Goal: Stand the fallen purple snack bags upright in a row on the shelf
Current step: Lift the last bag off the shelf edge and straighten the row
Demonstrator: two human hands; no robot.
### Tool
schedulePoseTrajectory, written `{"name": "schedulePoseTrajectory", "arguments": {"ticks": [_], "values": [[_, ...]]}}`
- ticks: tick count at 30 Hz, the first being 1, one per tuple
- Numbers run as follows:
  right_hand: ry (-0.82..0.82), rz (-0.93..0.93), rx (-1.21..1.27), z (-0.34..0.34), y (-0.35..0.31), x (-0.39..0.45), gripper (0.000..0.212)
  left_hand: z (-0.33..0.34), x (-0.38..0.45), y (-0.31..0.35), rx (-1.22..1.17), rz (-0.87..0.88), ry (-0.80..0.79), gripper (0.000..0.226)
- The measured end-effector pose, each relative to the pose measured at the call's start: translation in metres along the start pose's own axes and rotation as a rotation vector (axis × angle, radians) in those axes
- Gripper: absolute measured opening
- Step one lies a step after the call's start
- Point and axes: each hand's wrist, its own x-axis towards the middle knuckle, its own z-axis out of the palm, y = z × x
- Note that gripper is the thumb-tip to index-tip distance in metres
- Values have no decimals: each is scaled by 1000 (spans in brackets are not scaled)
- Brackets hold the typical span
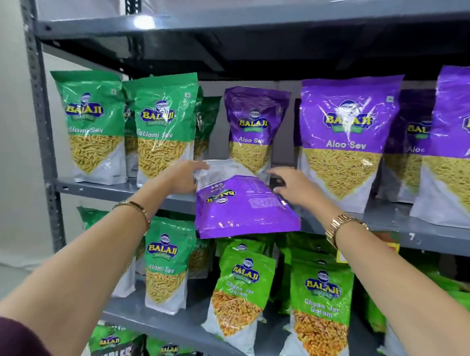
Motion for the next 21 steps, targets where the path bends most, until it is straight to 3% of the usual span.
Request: {"name": "schedulePoseTrajectory", "arguments": {"ticks": [5,10,12,18,21], "values": [[-94,160,123,0,6,13,52,9,10,-29,18,70,-63,64],[-290,320,169,-4,9,7,51,17,28,-48,-26,161,-100,72],[-203,353,191,-12,10,0,44,16,36,-47,-54,214,-65,71],[275,570,373,-31,-5,-39,13,12,65,-26,-238,223,0,58],[421,636,66,-30,-17,-60,31,18,85,-15,-269,167,-32,47]]}}
